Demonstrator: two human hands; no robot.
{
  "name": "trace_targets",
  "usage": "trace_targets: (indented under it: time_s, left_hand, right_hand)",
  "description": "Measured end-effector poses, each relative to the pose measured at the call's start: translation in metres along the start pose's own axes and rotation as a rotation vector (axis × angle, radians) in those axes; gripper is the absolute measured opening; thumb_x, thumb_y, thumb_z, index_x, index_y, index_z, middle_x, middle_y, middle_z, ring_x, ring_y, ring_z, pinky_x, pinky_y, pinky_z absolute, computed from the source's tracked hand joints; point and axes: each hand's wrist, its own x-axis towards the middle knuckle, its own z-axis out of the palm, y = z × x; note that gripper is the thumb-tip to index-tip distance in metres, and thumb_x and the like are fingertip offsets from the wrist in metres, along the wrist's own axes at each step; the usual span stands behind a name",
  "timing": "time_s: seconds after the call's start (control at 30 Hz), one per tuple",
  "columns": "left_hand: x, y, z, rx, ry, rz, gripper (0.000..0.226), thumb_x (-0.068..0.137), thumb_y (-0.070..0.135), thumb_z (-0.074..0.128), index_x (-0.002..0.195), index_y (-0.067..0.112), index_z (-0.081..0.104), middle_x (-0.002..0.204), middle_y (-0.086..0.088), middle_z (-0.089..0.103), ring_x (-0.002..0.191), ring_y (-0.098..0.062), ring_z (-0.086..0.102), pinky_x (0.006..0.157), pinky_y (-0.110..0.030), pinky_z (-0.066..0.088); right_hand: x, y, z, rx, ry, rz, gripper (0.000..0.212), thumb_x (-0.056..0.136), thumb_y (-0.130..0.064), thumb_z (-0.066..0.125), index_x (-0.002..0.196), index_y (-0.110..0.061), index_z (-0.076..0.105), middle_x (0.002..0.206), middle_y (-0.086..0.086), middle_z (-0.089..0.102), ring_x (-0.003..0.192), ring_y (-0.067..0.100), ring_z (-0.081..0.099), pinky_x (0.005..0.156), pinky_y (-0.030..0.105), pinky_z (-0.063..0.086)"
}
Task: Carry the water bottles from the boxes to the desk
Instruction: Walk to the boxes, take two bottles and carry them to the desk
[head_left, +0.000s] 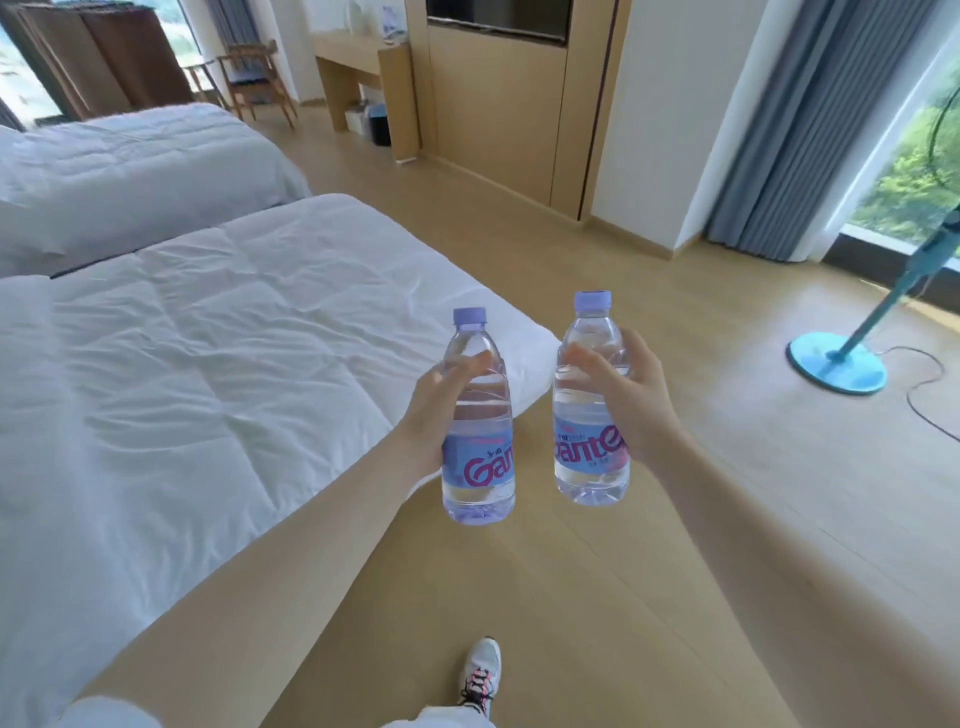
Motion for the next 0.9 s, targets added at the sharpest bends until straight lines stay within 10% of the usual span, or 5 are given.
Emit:
trace_targets:
  time_s: [0.73, 0.9]
  left_hand:
    - [0.267, 0.024, 0.093, 0.007, -0.245, -0.13, 0.05, 0.064, 0.055, 0.069, 0.091, 0.013, 0.064, 0.086, -0.01, 0.071, 0.075, -0.027, 0.068, 0.077, -0.038, 0.052]
    - [0.308, 0.029, 0.17, 0.002, -0.283, -0.132, 0.039, 0.073, 0.048, 0.062, 0.086, 0.011, 0.058, 0.071, -0.007, 0.068, 0.06, -0.023, 0.067, 0.058, -0.029, 0.054]
  right_hand:
    - [0.226, 0.043, -0.09, 0.099, 0.285, 0.117, 0.052, 0.065, -0.047, 0.076, 0.103, -0.013, 0.064, 0.088, 0.005, 0.073, 0.077, 0.024, 0.071, 0.074, 0.041, 0.057]
    - [0.276, 0.039, -0.163, 0.137, 0.258, 0.139, 0.039, 0.072, -0.04, 0.071, 0.098, -0.012, 0.064, 0.081, 0.003, 0.072, 0.071, 0.021, 0.069, 0.068, 0.034, 0.053]
